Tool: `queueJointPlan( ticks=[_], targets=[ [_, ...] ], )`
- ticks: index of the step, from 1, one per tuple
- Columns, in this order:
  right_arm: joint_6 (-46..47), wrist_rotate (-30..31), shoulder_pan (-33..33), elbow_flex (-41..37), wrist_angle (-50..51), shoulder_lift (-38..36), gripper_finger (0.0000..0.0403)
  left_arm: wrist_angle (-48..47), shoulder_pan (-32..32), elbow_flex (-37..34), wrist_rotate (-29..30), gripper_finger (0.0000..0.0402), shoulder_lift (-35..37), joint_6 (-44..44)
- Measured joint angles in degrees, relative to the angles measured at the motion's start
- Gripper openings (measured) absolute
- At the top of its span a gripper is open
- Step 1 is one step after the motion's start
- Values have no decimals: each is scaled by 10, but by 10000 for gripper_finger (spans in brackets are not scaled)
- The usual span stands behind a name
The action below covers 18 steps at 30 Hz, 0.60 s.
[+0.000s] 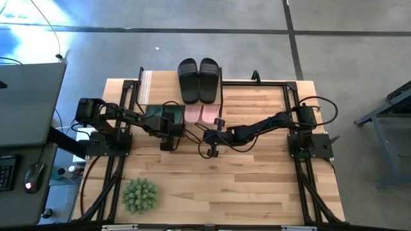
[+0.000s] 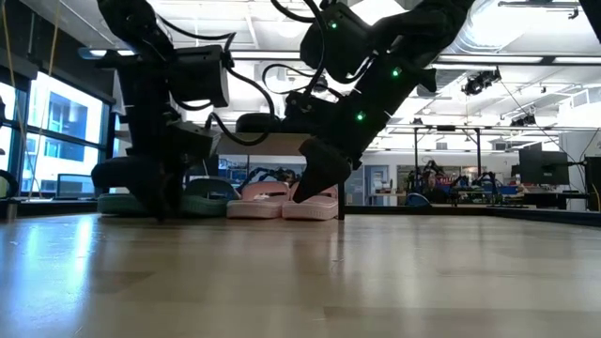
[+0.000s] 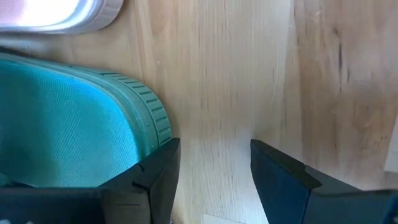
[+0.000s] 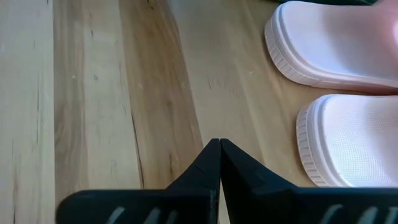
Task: Pick and place slides into the shelf
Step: Adjust the right green slide under the shelf
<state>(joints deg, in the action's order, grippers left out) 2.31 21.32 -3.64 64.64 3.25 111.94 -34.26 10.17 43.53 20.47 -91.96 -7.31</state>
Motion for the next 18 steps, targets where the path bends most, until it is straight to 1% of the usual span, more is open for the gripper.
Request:
queueJointPlan(
  ticks=[11,18],
  targets=[
    [0,-2,0,0,1,0,0,-1,0,-1,-38,184,12,-4],
    [0,-4,0,0,4,0,0,-22,-1,-2,-38,184,36,7]
  ],
)
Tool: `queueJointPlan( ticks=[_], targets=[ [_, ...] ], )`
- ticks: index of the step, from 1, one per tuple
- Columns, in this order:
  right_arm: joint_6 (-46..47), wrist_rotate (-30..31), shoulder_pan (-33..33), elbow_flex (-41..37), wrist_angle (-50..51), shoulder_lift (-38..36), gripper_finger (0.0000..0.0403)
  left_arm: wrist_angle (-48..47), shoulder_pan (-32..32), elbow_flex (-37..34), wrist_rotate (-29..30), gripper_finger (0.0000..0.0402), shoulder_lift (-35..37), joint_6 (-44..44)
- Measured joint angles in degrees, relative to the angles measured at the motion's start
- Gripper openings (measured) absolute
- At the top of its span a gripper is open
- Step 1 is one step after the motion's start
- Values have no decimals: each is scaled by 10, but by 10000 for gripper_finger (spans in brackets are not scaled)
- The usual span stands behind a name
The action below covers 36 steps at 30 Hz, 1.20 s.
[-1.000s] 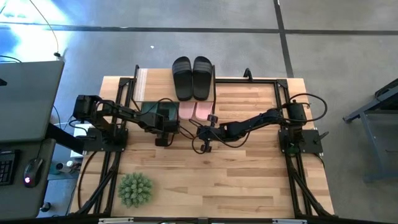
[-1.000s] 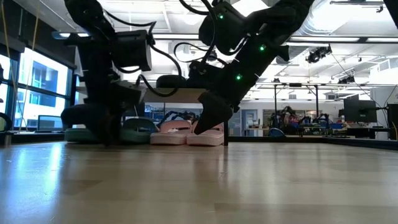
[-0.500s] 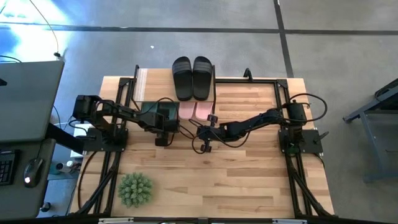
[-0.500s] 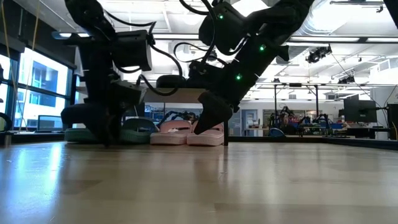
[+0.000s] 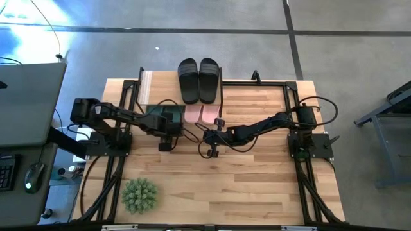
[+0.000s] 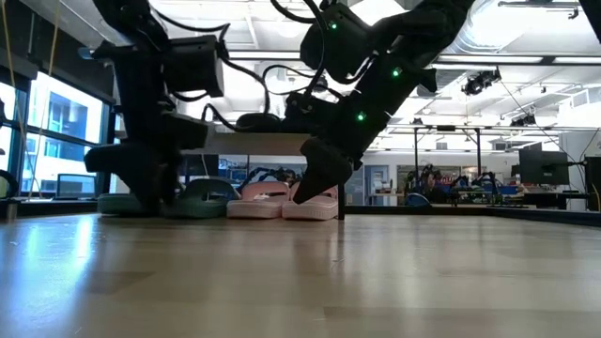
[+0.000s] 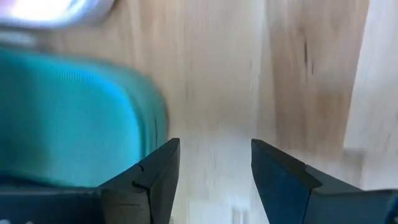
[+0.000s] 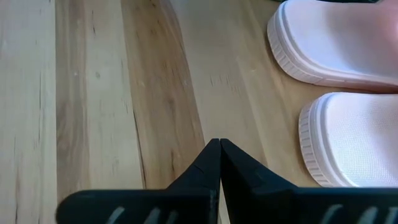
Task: Pick and place slides into the shelf
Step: Adjust the right green slide under the shelf, then adjust the left green slide under the shelf
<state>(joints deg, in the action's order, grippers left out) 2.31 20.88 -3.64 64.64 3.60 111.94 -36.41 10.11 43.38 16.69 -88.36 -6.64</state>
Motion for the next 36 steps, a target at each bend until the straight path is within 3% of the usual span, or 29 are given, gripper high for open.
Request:
queueJointPlan(
  ticks=[8,14,25,32,36],
  targets=[
    [-6,0,0,0,0,0,0,-141,0,1,4,184,19,96],
    [-8,0,0,0,0,0,0,-144,0,1,8,174,19,117],
    [-11,0,0,0,-5,0,0,-158,25,1,9,92,19,208],
    [-11,0,0,0,-5,0,0,-198,30,2,-9,10,19,283],
    [-12,0,0,0,-6,0,0,-213,31,2,-11,13,19,330]
  ],
)
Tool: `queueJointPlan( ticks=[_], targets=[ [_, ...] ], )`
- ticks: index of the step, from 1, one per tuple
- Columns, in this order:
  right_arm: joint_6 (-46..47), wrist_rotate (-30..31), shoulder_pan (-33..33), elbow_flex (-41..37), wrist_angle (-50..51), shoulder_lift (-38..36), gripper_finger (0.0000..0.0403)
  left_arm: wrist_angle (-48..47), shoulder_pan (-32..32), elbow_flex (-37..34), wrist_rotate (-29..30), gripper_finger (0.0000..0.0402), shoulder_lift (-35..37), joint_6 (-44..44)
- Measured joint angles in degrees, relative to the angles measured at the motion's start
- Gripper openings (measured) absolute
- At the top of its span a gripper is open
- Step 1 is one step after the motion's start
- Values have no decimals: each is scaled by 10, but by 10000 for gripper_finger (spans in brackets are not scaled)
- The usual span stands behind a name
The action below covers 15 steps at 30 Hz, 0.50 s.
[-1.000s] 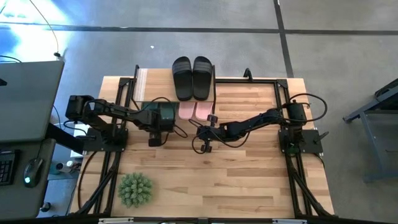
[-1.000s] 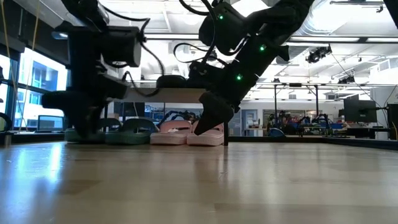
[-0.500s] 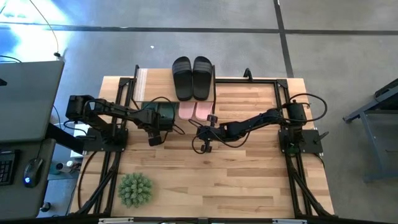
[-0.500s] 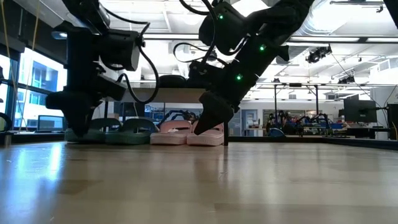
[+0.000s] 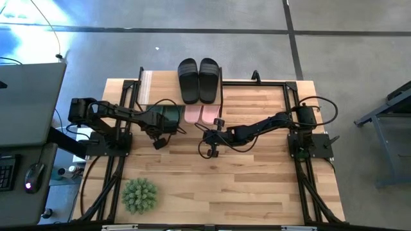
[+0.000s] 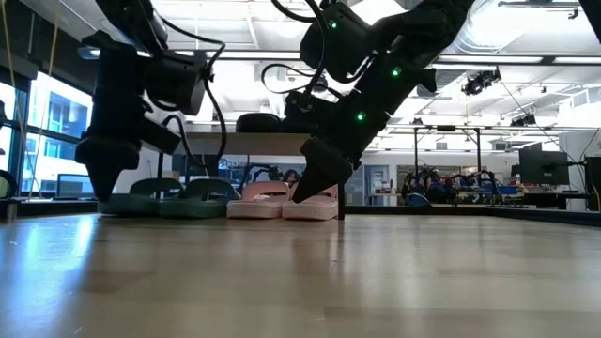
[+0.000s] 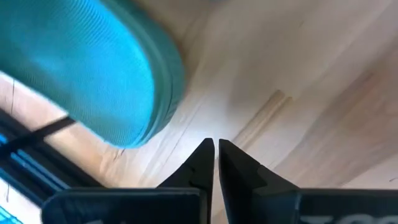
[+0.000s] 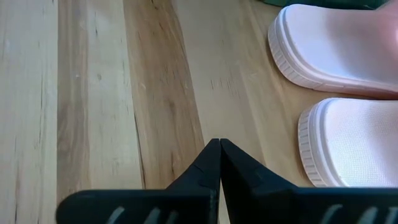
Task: Pick and place slides into the shelf
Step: Adjust the left green slide under the shelf
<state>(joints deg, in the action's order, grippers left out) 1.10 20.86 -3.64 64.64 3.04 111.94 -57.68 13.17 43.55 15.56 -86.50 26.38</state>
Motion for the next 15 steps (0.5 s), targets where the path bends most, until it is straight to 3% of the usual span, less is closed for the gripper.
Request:
queueJointPlan(
  ticks=[8,15],
  targets=[
    [-1,0,0,0,0,0,0,-2,2,-1,10,5,0,13],
    [-1,1,0,0,0,0,0,7,43,-14,23,1,-24,0]
  ],
)
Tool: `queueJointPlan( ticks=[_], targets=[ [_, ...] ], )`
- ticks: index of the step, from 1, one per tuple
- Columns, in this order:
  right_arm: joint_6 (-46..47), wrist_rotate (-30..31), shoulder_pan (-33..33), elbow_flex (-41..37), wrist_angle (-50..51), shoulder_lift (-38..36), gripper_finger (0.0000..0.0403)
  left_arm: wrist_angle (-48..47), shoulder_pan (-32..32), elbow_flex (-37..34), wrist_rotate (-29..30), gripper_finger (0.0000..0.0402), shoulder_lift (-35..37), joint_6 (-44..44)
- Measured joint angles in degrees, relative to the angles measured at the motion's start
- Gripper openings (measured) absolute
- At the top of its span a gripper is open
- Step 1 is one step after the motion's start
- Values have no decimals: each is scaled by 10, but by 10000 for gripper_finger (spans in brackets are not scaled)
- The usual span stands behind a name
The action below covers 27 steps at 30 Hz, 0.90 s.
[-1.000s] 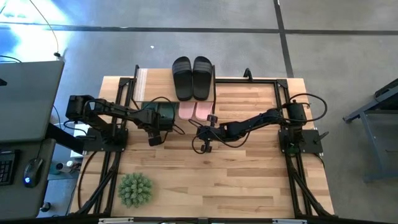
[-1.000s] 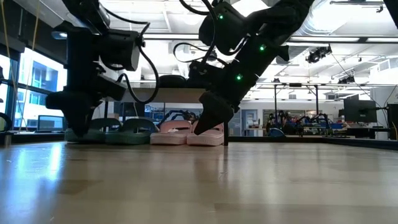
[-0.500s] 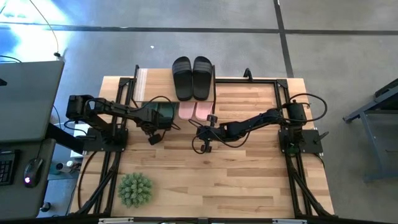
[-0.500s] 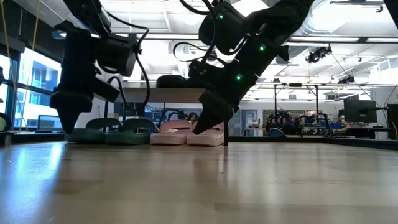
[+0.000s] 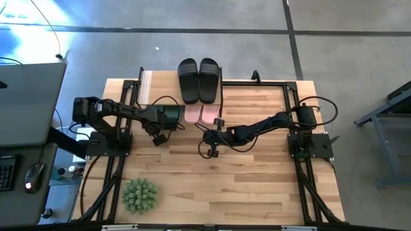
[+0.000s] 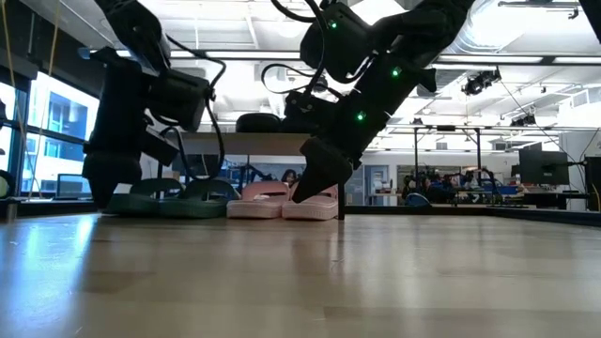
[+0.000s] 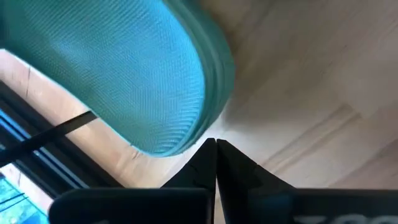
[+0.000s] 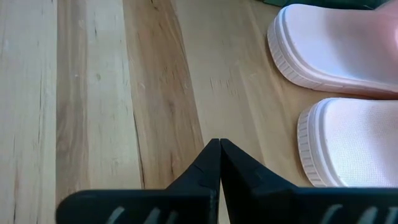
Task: Pick and place slides into the shelf
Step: Adjust the left green slide under the shelf
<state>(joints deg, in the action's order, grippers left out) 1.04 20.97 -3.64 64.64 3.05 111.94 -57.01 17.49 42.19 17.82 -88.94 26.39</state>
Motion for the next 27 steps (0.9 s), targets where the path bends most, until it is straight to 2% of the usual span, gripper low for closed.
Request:
queueJointPlan(
  ticks=[16,27],
  targets=[
    [0,2,0,0,1,0,0,45,58,0,-6,0,-2,-52],
    [0,2,0,0,1,0,0,49,61,0,-7,1,-2,-71]
  ],
)
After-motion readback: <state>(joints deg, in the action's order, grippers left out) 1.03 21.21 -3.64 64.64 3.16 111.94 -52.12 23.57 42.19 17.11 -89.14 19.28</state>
